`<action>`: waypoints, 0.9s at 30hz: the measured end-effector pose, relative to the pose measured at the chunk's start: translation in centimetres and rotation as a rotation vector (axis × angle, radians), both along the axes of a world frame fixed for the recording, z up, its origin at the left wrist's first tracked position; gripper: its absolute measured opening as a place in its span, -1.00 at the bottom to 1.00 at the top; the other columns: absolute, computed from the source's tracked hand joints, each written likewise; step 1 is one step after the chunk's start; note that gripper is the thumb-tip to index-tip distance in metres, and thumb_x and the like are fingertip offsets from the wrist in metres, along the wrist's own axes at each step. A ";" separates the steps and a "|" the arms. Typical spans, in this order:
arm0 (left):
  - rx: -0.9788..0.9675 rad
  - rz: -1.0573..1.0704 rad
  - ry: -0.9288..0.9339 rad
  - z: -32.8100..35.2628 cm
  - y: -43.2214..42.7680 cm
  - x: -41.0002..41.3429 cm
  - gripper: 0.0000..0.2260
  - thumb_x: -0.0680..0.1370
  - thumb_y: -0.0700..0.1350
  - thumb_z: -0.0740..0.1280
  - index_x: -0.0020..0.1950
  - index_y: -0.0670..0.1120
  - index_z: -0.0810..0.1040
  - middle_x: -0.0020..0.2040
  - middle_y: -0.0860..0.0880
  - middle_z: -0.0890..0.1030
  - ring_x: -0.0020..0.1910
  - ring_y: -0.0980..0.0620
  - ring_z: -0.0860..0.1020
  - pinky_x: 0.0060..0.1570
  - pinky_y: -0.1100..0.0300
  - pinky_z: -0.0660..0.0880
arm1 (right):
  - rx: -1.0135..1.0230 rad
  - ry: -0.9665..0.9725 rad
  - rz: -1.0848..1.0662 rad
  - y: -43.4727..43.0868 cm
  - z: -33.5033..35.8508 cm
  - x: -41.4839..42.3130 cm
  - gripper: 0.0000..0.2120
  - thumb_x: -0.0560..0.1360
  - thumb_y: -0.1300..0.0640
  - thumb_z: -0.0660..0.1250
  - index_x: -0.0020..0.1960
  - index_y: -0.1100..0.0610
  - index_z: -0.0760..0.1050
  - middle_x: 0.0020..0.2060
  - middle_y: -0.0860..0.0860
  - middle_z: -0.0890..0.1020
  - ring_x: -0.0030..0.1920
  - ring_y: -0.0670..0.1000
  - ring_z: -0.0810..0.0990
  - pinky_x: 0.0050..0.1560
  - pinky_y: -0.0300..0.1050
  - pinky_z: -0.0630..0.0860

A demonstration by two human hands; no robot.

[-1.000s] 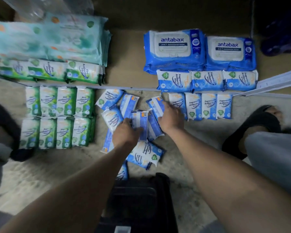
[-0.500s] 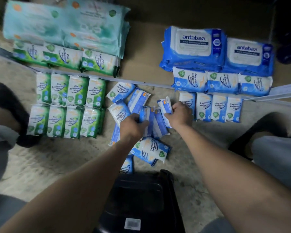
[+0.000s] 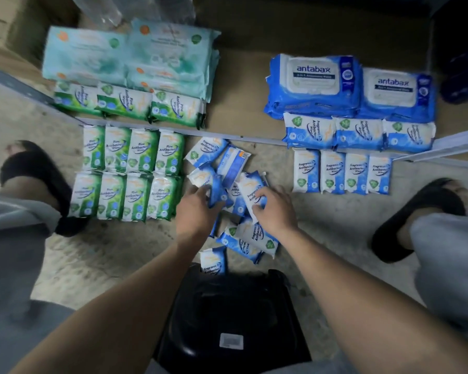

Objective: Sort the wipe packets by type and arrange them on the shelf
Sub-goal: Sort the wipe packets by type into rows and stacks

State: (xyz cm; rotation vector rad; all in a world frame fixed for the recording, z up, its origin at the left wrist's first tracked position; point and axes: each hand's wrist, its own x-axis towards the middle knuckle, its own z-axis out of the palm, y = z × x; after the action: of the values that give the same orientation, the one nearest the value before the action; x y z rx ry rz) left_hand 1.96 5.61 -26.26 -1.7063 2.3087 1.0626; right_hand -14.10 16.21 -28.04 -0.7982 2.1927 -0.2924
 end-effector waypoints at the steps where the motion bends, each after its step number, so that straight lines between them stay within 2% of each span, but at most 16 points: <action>1: 0.022 -0.027 0.016 -0.1 0.1 -0.1 -0.59 0.51 0.13 0.45 0.27 -0.04 0.59 0.10 -0.06 0.56 -0.04 -0.10 0.61 -0.03 0.01 0.57 | 0.006 0.019 -0.021 0.1 -0.1 0.2 -0.73 0.50 0.14 0.38 0.20 0.03 0.52 0.22 0.06 0.47 0.25 0.16 0.45 0.19 -0.05 0.42; 3: 0.041 -0.072 0.022 -0.4 0.4 -0.2 -0.58 0.53 0.15 0.42 0.33 0.00 0.58 0.16 -0.05 0.55 0.00 -0.07 0.61 0.02 0.07 0.56 | 0.029 0.046 -0.071 0.4 -0.4 0.4 -0.64 0.49 0.15 0.41 0.27 0.04 0.47 0.25 0.07 0.46 0.26 0.18 0.46 0.21 0.01 0.46; 7: 0.051 -0.069 -0.007 -1.5 0.5 0.1 -0.58 0.52 -0.05 0.37 0.39 0.01 0.51 0.20 -0.07 0.50 -0.02 -0.13 0.59 -0.05 0.08 0.52 | 0.101 0.056 -0.132 0.6 -1.2 0.6 -0.54 0.47 0.08 0.47 0.30 0.09 0.38 0.24 0.09 0.51 0.23 0.20 0.50 0.13 0.15 0.55; 9: 0.084 -0.011 -0.027 -1.9 0.5 0.4 -0.55 0.50 0.00 0.41 0.38 -0.02 0.48 0.23 -0.06 0.48 0.00 -0.10 0.57 -0.04 0.08 0.52 | 0.123 0.067 -0.134 0.7 -1.6 0.7 -0.54 0.48 0.05 0.47 0.29 0.11 0.39 0.20 0.10 0.55 0.19 0.20 0.53 0.07 0.15 0.58; 12: 0.147 0.067 -0.027 -2.4 0.4 0.6 -0.53 0.47 0.06 0.48 0.32 -0.06 0.49 0.21 -0.01 0.49 0.01 -0.06 0.57 -0.02 0.04 0.54 | 0.118 0.061 -0.150 0.4 -2.1 0.8 -0.54 0.45 0.04 0.50 0.26 0.14 0.43 0.16 0.10 0.59 0.16 0.19 0.55 0.09 0.12 0.57; 15: 0.197 0.132 0.023 -2.9 0.4 0.5 -0.66 0.46 0.00 0.49 0.19 -0.03 0.54 0.07 0.02 0.60 -0.07 -0.02 0.60 -0.08 0.08 0.54 | 0.141 0.043 -0.139 0.2 -2.4 0.9 -0.62 0.42 -0.01 0.52 0.11 0.12 0.49 0.07 0.07 0.62 0.09 0.17 0.58 0.05 0.06 0.57; 18: 0.250 0.177 0.025 -3.2 0.8 0.1 -0.81 0.45 0.00 0.51 -0.07 -0.03 0.56 -0.16 0.04 0.65 -0.19 0.01 0.62 -0.20 0.09 0.57 | 0.138 -0.012 -0.166 0.3 -2.3 0.9 -0.74 0.45 -0.01 0.48 -0.01 0.11 0.51 -0.03 0.04 0.64 -0.04 0.10 0.60 -0.17 -0.09 0.51; 20: 0.302 0.220 0.041 -3.0 1.1 -0.2 -0.83 0.47 -0.03 0.51 -0.16 -0.04 0.55 -0.24 0.03 0.66 -0.26 0.01 0.64 -0.28 0.11 0.58 | 0.123 -0.072 -0.216 0.4 -1.9 0.8 -0.82 0.49 0.03 0.44 -0.04 0.10 0.51 -0.07 0.03 0.66 -0.13 0.05 0.60 -0.30 -0.16 0.40; 23: 0.365 0.273 0.093 -2.4 1.1 -0.4 -0.83 0.50 -0.07 0.49 -0.15 -0.04 0.52 -0.22 0.03 0.65 -0.34 0.06 0.59 -0.44 0.25 0.50 | 0.127 -0.133 -0.262 0.6 -1.0 0.6 -0.87 0.52 0.06 0.42 -0.04 0.07 0.50 -0.12 -0.01 0.63 -0.18 0.00 0.58 -0.41 -0.23 0.35; 25: 0.379 0.261 0.107 -1.7 1.1 -0.4 -0.84 0.53 -0.09 0.47 -0.13 -0.07 0.51 -0.24 0.04 0.62 -0.44 0.17 0.53 -0.56 0.37 0.39 | 0.128 -0.152 -0.287 0.8 -0.3 0.5 -0.86 0.52 0.06 0.42 0.00 0.08 0.50 -0.12 -0.03 0.60 -0.19 0.00 0.58 -0.42 -0.24 0.35; 27: 0.393 0.264 0.115 -1.0 1.1 -0.5 -0.83 0.55 -0.10 0.45 -0.14 -0.10 0.49 -0.30 0.06 0.56 -0.54 0.25 0.47 -0.62 0.39 0.31 | 0.127 -0.157 -0.308 1.2 0.3 0.3 -0.85 0.52 0.05 0.42 0.01 0.08 0.51 -0.11 -0.02 0.61 -0.19 0.00 0.59 -0.41 -0.23 0.37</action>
State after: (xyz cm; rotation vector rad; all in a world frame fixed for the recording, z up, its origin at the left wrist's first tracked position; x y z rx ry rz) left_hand 1.46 6.74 -27.24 -1.8520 1.7969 1.5759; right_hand -13.76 17.45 -27.72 -0.3537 2.1570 -0.3516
